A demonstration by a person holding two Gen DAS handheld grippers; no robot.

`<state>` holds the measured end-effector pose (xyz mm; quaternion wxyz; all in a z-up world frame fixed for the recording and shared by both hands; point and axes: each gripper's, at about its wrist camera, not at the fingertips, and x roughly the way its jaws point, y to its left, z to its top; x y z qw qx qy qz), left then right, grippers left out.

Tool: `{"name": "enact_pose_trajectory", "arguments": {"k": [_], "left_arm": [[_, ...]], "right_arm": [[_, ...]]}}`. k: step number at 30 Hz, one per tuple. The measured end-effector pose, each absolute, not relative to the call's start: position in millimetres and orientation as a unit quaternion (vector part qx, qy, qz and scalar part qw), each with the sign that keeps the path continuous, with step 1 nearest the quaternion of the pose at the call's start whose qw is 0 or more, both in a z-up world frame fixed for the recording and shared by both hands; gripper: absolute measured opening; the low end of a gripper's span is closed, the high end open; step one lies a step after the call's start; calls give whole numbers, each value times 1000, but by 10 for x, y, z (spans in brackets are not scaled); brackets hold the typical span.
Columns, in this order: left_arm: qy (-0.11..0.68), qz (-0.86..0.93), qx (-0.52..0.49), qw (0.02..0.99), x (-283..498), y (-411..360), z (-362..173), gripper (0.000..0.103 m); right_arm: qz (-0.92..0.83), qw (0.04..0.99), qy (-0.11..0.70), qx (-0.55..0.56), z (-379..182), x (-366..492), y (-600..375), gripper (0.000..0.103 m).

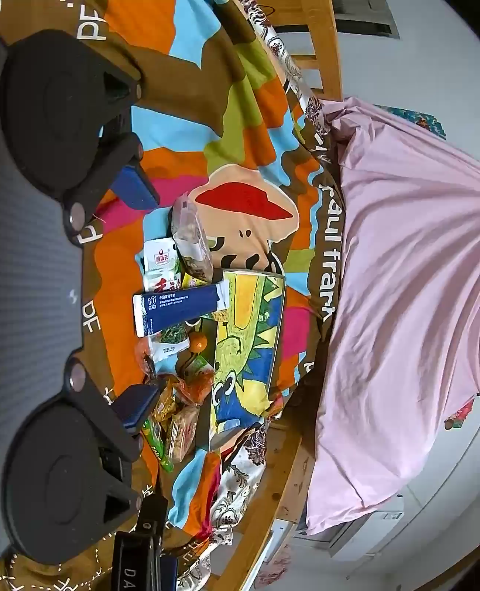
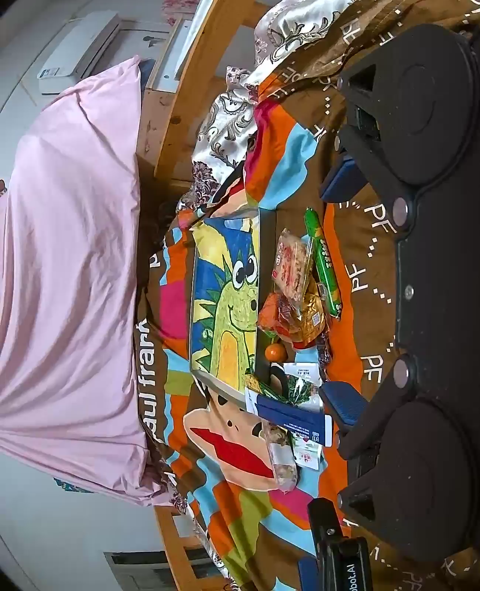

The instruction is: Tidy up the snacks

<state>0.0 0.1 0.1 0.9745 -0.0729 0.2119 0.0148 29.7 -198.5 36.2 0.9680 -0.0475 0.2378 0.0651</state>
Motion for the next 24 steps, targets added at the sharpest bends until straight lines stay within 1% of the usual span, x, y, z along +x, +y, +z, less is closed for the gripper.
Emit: {"name": "enact_pose_trajectory", "arguments": {"k": [24], "left_arm": [[212,13,-72,974,-5,3,-3,103]], "right_arm": [[65,969,235,-34,360,300,-2009,102]]}}
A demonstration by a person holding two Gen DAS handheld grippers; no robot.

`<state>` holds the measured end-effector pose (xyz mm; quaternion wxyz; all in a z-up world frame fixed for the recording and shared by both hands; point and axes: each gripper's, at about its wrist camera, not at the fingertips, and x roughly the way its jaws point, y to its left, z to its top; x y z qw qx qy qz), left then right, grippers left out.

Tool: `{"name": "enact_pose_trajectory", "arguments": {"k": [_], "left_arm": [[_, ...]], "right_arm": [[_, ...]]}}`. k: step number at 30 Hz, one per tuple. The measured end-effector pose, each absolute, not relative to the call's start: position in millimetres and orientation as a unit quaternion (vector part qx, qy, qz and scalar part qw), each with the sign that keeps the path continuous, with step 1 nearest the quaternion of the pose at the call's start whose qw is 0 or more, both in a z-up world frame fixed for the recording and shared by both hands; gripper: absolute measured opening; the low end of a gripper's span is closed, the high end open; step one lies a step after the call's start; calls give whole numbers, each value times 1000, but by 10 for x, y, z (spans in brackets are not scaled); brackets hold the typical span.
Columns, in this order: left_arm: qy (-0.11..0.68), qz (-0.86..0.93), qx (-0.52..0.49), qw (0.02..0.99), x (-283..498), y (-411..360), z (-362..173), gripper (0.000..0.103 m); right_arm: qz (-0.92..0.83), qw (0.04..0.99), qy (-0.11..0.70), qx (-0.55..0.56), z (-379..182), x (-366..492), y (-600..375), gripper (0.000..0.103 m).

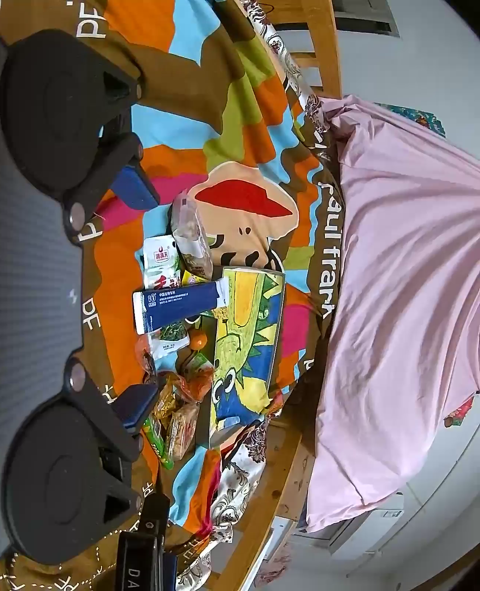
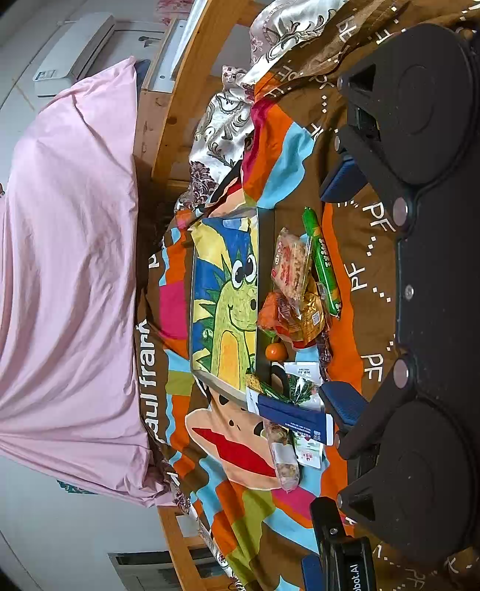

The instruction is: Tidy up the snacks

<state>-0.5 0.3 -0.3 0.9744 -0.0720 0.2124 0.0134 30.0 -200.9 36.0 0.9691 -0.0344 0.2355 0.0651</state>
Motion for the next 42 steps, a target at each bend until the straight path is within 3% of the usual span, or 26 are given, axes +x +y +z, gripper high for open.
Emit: {"name": "enact_pose_trajectory", "arguments": {"k": [42], "left_arm": [[213,13,-72,974,0,-36,-10,103]], "right_arm": [[69,967,243,-30,316,291,-2018,102]]}}
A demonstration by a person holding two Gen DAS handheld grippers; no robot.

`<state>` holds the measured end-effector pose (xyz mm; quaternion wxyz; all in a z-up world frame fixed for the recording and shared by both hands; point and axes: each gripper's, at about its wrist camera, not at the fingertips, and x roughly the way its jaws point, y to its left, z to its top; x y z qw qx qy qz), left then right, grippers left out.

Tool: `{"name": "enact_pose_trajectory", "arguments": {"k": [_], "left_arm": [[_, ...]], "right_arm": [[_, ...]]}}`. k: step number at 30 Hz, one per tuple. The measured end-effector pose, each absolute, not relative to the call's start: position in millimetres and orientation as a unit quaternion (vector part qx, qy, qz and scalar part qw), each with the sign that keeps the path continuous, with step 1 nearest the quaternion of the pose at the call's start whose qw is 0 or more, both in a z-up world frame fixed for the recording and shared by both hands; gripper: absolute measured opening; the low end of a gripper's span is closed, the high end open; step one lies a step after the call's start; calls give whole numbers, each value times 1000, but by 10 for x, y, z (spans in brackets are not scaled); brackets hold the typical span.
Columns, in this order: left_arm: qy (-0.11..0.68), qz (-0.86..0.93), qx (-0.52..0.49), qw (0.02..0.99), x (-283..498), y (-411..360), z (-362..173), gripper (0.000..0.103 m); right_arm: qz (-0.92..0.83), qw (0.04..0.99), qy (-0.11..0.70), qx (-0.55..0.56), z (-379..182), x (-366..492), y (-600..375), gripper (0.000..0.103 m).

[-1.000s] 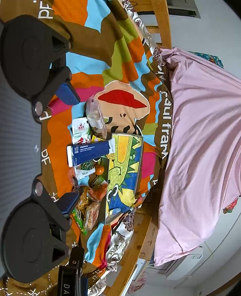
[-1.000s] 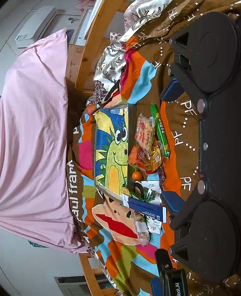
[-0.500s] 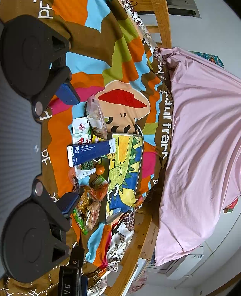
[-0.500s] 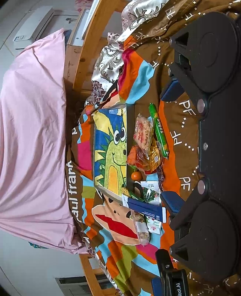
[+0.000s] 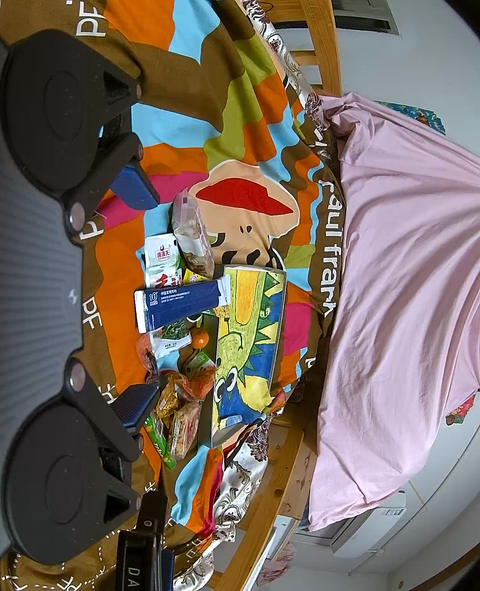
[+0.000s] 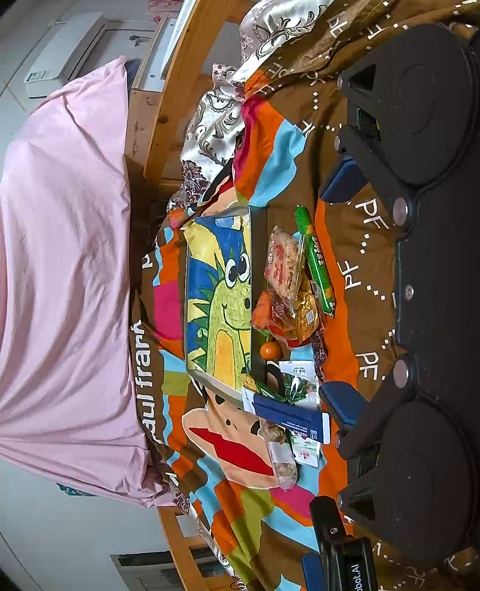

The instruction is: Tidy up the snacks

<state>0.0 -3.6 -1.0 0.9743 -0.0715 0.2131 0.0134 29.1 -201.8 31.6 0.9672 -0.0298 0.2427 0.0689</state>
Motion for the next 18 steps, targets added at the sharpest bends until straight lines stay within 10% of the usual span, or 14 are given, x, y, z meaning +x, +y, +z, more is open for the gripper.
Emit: {"name": "enact_pose_trajectory", "arguments": {"k": [18], "left_arm": [[234,6,-74,969,55,-48,-89,103]], "right_arm": [[86,955,282,-18,251,426,-2061,102]]}}
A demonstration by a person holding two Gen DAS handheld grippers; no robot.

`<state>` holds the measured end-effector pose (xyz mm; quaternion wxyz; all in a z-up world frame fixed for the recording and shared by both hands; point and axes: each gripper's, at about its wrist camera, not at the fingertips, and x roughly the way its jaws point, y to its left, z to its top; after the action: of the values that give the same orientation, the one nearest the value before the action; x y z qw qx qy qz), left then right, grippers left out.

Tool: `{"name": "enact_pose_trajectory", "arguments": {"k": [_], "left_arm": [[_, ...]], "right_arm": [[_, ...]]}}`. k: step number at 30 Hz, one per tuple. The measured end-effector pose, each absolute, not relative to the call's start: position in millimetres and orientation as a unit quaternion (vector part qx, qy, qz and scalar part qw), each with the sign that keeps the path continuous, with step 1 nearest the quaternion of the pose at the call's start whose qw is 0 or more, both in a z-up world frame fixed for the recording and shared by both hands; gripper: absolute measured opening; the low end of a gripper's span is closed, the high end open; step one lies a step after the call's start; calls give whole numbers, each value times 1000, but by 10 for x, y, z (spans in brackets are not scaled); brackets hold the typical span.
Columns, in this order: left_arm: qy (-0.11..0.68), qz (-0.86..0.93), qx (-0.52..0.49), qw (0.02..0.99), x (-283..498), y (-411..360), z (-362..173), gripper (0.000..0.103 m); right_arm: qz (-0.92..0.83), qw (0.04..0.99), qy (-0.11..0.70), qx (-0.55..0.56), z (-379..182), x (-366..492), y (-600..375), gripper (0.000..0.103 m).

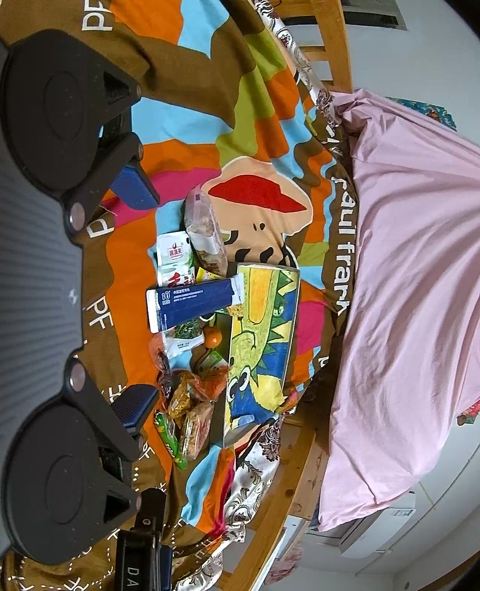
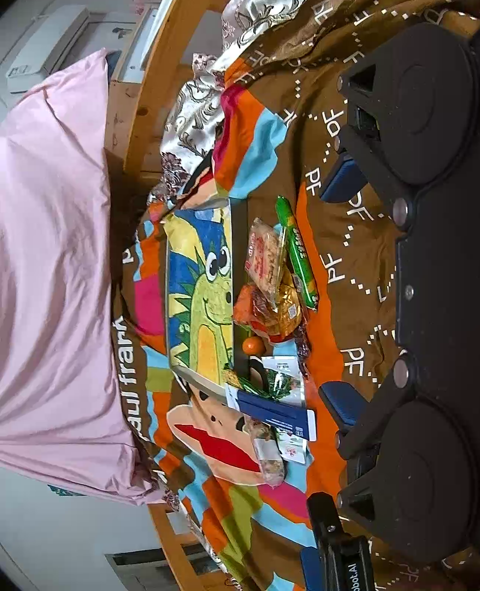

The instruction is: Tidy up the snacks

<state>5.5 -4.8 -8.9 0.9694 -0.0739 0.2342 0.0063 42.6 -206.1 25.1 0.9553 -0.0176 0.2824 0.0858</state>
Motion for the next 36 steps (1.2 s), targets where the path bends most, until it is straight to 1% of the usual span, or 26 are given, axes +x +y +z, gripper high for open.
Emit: {"name": "enact_pose_trajectory", "arguments": {"k": [5,14,27,36], "left_arm": [[243,9,-69,967,75,-45,-40,103],[250,-11,-51,967,204,-125,40,103],[273,-13,-20,962,720,-236,44,103],[281,-14,-21,959,1074,-267,19,103]], "right_arm": [[105,947,304,-23,276,561,-2030,102],[143,944,294,-42,302,781,-2078,102],[151,943,290,-51,285,1217,-2125,102],[143,944,294,-42,204,1421,-2137,102]]}}
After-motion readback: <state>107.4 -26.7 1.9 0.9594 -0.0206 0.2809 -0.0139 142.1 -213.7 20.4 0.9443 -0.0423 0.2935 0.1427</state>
